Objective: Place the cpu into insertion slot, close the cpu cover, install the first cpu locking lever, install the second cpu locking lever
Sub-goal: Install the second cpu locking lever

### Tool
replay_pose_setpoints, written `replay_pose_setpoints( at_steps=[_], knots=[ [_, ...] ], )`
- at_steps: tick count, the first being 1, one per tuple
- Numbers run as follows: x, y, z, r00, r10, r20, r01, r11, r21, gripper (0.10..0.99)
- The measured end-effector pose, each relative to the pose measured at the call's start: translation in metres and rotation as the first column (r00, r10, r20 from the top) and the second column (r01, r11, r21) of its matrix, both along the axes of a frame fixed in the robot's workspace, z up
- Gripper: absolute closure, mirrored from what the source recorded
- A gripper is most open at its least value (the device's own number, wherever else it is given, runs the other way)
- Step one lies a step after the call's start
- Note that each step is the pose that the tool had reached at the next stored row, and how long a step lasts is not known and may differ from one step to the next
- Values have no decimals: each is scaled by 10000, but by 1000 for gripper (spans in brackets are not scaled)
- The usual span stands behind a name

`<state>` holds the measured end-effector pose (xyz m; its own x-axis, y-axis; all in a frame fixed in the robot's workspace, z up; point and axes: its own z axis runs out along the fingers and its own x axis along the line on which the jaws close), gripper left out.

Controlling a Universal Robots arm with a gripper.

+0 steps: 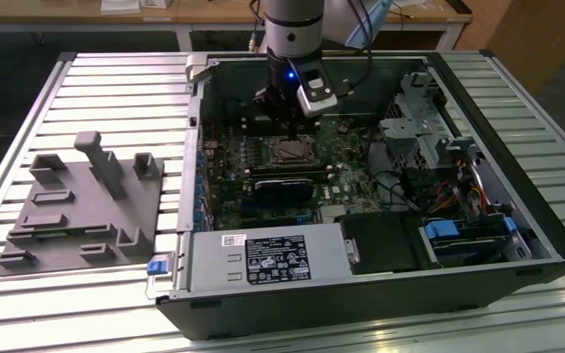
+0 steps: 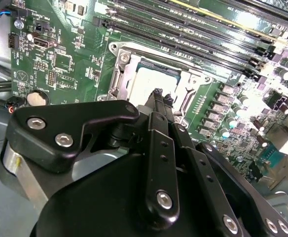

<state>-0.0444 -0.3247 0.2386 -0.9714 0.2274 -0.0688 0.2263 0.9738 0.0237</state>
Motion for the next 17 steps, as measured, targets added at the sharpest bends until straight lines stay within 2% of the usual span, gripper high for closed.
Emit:
replay_pose_setpoints(
  at_steps=[8,17],
  knots=[
    [0,-10,7,10000,1,-2,-1,10000,-3,980],
    [0,-104,5,10000,0,1,0,10000,1,980]
  ],
)
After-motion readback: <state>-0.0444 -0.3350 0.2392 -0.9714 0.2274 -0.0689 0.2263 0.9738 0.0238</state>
